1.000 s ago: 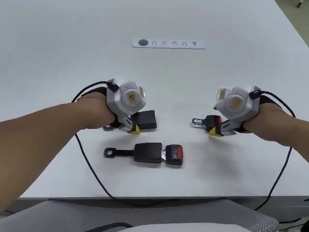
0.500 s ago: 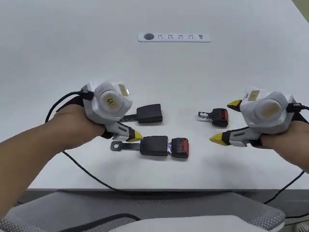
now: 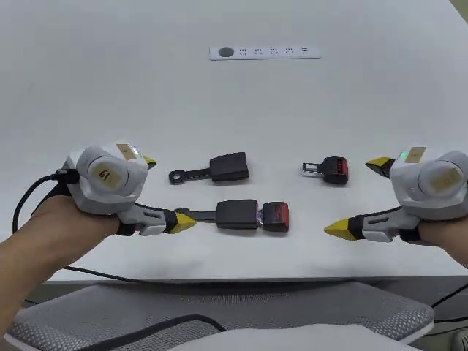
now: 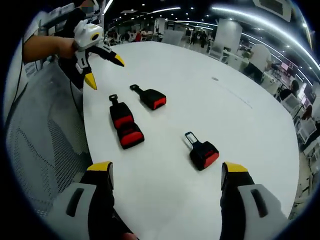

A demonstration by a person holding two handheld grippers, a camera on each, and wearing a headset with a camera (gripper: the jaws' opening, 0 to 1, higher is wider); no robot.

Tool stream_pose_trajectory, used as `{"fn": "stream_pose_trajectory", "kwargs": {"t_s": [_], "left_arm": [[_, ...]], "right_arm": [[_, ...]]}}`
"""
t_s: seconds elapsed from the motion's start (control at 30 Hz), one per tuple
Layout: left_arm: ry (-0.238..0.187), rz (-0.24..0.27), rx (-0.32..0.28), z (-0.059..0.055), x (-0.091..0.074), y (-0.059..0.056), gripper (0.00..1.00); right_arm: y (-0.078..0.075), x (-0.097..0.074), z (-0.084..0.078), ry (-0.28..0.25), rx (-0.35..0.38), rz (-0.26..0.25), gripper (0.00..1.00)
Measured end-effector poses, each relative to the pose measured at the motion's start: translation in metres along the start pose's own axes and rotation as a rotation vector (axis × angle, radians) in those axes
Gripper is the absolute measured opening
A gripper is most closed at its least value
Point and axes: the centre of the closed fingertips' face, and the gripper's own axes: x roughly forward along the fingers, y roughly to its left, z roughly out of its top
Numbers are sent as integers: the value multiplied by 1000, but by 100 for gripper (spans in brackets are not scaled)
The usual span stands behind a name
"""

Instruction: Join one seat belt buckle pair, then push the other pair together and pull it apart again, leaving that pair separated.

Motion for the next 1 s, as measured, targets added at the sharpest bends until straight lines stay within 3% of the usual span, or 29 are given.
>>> {"fn": "stream_pose_trajectory", "kwargs": {"t_s": [0.2,0.47,0.77,1.0], "left_arm": [[-3,19,-36,-15,-9,-7,90],[-20,32,-91,-22,-13,-11,98],[-43,43,-124,-22,-15,-10,100],[-82,70,-122,-17,-19,-3,100]], "right_arm": [[9,-13,2,-16,41,-21,97],[0,-22,4,-53,91,-62,100],[4,-21,-1,-51,114,-70,100],[-9,-26,-8,-51,147,-91,100]]}}
